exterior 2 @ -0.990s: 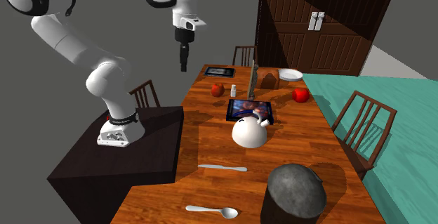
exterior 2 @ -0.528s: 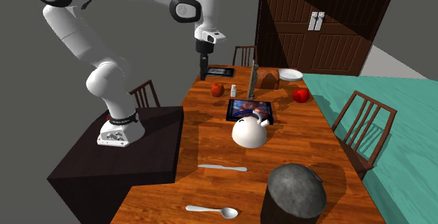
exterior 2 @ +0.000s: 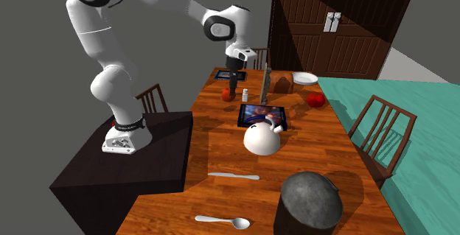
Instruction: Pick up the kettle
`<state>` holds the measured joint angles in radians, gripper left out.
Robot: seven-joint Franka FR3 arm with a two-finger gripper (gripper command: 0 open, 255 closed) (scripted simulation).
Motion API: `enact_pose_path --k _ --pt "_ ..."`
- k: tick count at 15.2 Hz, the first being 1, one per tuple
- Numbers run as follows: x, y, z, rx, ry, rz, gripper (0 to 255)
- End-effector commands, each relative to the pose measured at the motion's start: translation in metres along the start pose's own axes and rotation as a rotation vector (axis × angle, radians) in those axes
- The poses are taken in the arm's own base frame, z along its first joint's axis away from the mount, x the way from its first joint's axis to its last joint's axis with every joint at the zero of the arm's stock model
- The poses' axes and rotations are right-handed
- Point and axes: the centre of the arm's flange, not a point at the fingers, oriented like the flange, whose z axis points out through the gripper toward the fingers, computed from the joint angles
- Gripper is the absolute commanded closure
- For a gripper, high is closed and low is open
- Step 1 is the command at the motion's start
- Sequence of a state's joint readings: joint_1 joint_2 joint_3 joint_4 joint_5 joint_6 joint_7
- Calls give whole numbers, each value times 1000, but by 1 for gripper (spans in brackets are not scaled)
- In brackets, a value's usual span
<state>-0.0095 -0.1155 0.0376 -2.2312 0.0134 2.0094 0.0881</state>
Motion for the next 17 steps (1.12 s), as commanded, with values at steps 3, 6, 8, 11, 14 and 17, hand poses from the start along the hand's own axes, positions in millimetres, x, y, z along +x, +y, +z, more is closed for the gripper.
enact_pose_path --k 3,6,8,11,14,17 --pt "48 -10 24 -5 2 30 0" --pt "82 -14 43 -10 3 51 0" --pt "105 -17 56 -13 4 65 0" --pt "140 -20 76 -17 5 87 0" --pt "174 -23 95 -21 5 108 0" --pt "199 -24 108 -24 6 124 0"
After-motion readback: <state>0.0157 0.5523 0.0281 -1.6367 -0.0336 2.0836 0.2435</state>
